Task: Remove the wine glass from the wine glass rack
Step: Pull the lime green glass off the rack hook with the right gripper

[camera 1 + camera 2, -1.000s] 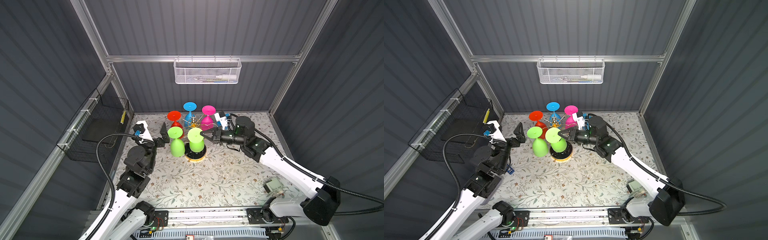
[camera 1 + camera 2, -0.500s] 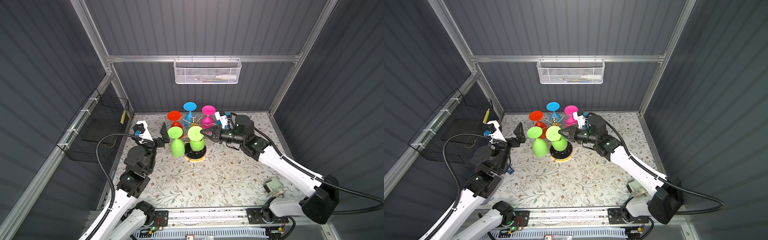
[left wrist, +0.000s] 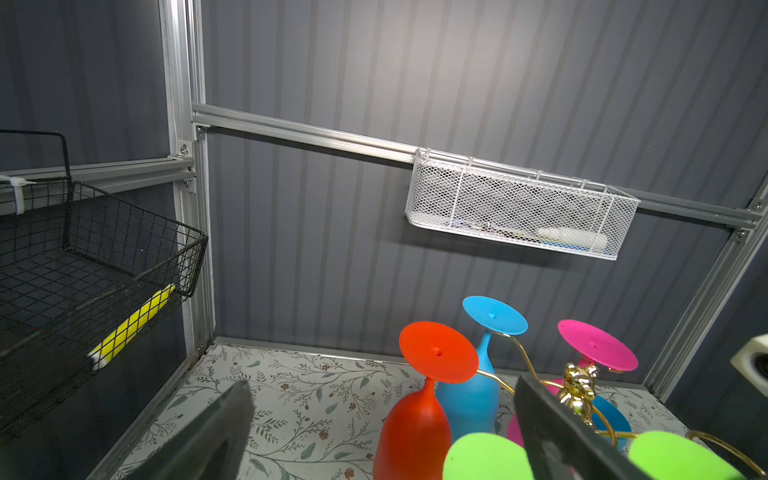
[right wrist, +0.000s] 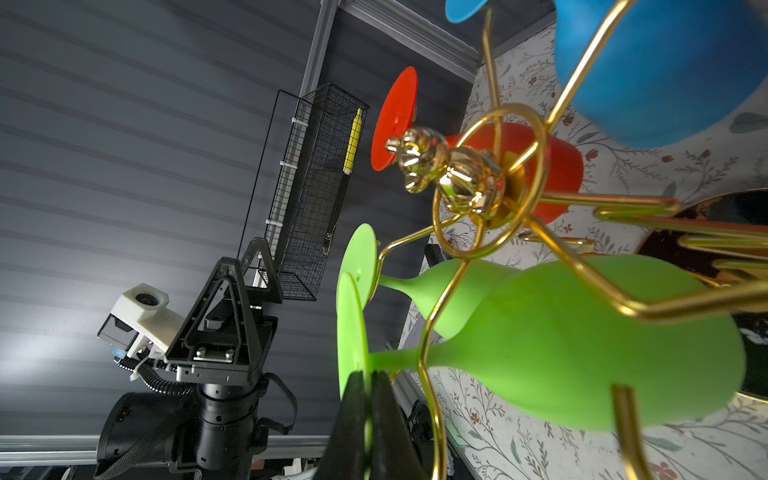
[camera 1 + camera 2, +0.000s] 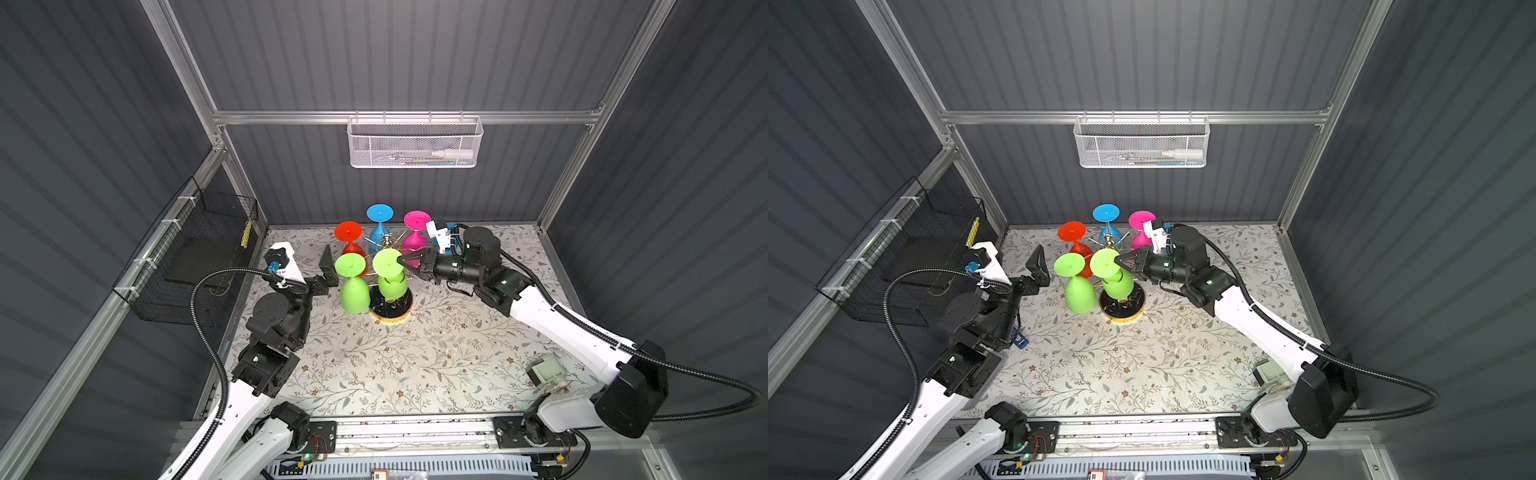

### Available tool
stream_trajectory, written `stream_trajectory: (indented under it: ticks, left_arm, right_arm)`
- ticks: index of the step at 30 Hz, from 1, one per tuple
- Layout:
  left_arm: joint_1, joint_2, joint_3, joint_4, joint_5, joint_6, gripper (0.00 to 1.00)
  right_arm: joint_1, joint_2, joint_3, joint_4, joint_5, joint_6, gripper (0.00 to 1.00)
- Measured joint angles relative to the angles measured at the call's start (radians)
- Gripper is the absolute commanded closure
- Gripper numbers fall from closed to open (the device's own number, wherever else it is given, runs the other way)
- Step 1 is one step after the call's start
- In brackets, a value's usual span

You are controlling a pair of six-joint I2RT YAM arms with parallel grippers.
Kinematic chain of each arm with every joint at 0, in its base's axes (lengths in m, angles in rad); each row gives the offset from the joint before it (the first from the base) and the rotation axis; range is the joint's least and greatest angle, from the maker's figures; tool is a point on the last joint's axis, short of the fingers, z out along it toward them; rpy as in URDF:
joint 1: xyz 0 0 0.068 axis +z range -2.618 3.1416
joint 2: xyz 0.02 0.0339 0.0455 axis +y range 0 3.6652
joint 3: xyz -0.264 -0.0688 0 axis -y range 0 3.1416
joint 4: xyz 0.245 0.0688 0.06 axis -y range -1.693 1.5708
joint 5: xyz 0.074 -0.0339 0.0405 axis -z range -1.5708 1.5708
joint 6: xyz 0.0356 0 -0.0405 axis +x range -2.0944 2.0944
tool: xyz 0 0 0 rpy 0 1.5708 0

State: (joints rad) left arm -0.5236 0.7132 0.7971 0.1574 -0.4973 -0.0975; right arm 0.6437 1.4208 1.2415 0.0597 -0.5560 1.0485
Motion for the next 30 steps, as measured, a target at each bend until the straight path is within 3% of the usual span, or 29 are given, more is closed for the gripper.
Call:
stream_trajectory:
  ticks: [18, 30]
  left_arm:
    - [0.000, -0.005, 0.000, 0.000, 0.000, 0.001, 0.00]
    - [0.000, -0.005, 0.000, 0.000, 0.000, 0.004, 0.01]
  right_arm:
    - [0.018, 0.044, 0.036, -0.002, -0.015, -0.009, 1.00]
    - [0.047, 0.028, 0.036, -0.084, -0.029, -0.081, 1.00]
